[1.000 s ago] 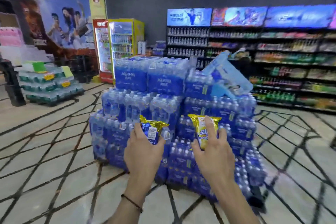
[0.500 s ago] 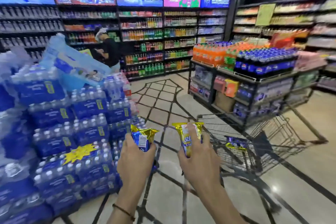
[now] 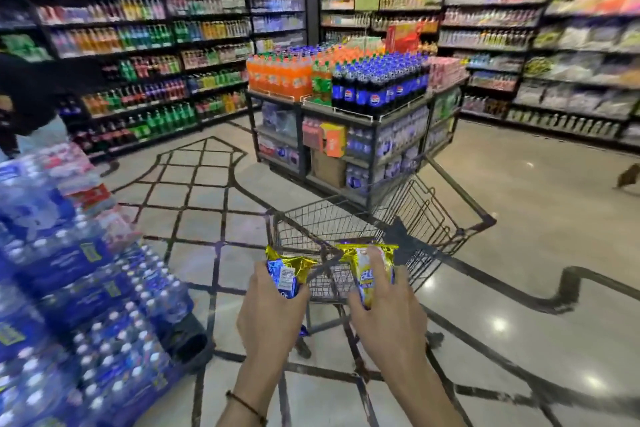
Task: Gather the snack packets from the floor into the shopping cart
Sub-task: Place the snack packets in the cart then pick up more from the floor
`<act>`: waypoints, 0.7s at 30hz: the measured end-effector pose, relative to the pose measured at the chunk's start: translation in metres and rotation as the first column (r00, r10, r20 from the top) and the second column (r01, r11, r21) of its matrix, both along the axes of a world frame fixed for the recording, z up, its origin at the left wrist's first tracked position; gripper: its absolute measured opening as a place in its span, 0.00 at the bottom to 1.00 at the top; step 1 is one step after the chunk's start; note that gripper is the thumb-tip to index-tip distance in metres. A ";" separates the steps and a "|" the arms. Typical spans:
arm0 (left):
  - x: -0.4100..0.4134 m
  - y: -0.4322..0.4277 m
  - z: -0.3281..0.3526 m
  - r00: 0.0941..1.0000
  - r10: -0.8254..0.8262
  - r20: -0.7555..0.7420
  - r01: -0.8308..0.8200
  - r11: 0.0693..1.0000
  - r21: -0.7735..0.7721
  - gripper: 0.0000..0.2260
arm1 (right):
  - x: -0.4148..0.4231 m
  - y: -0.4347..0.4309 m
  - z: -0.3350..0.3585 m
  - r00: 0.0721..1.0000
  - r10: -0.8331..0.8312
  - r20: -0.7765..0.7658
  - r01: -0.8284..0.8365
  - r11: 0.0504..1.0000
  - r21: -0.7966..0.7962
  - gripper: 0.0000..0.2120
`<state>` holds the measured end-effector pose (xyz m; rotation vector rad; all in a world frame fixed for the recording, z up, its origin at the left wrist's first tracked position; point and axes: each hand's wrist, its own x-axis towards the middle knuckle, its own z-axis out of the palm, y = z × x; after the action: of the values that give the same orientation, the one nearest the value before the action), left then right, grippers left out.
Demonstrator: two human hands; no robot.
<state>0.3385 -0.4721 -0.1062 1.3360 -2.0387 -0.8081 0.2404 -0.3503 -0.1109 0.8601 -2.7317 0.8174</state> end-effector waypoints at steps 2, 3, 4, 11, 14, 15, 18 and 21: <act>-0.025 -0.022 -0.009 0.999 -0.051 -0.003 0.051 0.998 0.030 0.19 | -0.023 -0.028 -0.003 1.000 -0.015 0.010 0.015 1.000 0.016 0.34; -0.036 -0.033 -0.013 0.997 -0.072 -0.004 0.072 0.996 0.045 0.19 | -0.031 -0.046 -0.003 1.000 -0.008 0.012 0.008 1.000 0.023 0.35; -0.045 -0.045 -0.013 0.996 -0.084 -0.009 0.084 0.995 0.054 0.19 | -0.040 -0.064 -0.002 1.000 0.007 0.008 -0.007 1.000 0.029 0.35; -0.107 -0.145 -0.020 0.993 -0.120 0.003 0.119 0.989 0.091 0.18 | -0.107 -0.157 -0.008 0.999 -0.025 0.032 0.024 0.999 0.037 0.32; -0.140 -0.174 -0.024 0.992 -0.129 0.014 0.127 0.985 0.116 0.18 | -0.138 -0.179 -0.016 0.997 -0.059 0.057 0.056 0.997 0.058 0.32; -0.153 -0.181 -0.026 0.991 -0.134 0.019 0.131 0.983 0.125 0.18 | -0.149 -0.186 -0.019 0.996 -0.068 0.064 0.064 0.996 0.062 0.32; -0.194 -0.200 -0.037 0.987 -0.156 0.037 0.148 0.976 0.159 0.18 | -0.187 -0.202 -0.026 0.993 -0.088 0.075 0.084 0.995 0.063 0.31; -0.239 -0.219 -0.052 0.985 -0.163 0.050 0.150 0.968 0.199 0.18 | -0.232 -0.220 -0.038 0.992 -0.089 0.090 0.082 0.993 0.082 0.30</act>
<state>0.0996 -0.6907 -0.1581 1.3320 -2.1843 -1.0712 0.0086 -0.5705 -0.1492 0.7299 -2.8773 0.7572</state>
